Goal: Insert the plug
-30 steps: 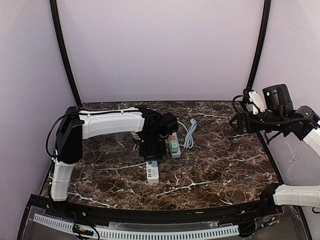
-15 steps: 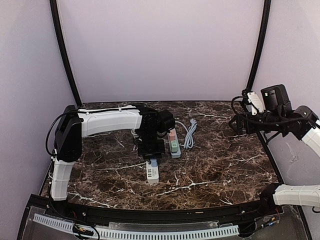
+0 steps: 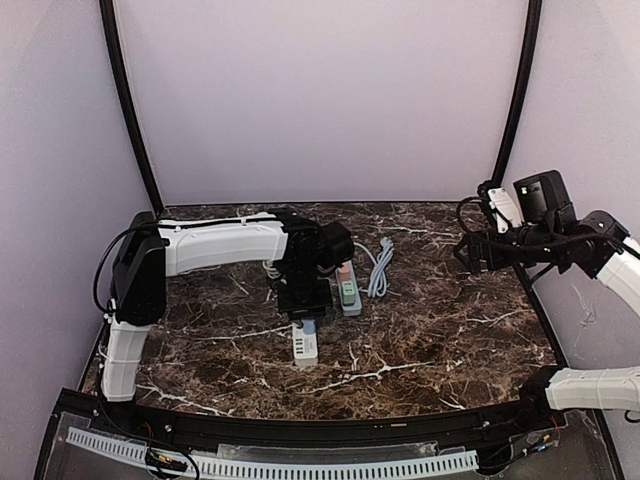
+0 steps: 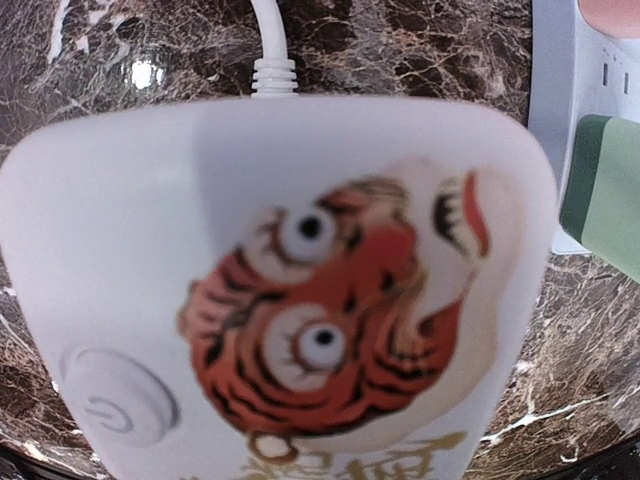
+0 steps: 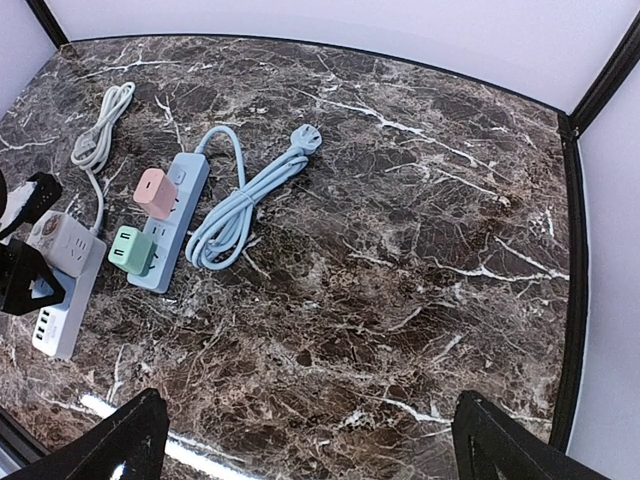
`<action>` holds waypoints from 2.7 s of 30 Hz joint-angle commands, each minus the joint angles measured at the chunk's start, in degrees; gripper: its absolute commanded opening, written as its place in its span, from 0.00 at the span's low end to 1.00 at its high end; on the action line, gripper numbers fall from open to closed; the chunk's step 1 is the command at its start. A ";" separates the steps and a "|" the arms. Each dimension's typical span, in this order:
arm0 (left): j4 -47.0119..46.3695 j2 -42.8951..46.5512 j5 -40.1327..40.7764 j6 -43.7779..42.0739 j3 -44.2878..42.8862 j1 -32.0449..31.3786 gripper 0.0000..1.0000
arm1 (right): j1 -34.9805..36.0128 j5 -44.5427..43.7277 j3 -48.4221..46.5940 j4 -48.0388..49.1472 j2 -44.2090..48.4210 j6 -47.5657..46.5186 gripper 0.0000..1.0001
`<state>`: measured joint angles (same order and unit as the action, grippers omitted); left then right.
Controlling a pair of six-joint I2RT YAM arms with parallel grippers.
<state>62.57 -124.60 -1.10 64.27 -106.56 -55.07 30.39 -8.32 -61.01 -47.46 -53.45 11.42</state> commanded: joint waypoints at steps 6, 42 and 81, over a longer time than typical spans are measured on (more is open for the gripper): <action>5.82 -6.19 3.73 -18.73 -0.53 0.46 0.01 | 0.72 0.85 0.61 1.60 0.02 -0.43 0.99; 6.20 -5.30 5.46 -8.50 -1.08 0.15 0.19 | 0.79 0.47 -0.20 0.06 0.77 -0.87 0.99; 12.41 12.39 12.06 -14.04 -5.31 0.10 0.75 | 0.71 2.25 -1.94 -1.87 1.68 1.69 0.99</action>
<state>70.24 -117.89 6.61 51.31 -110.65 -55.13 30.76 -7.29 -61.28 -49.08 -52.42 12.12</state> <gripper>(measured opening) 0.750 0.986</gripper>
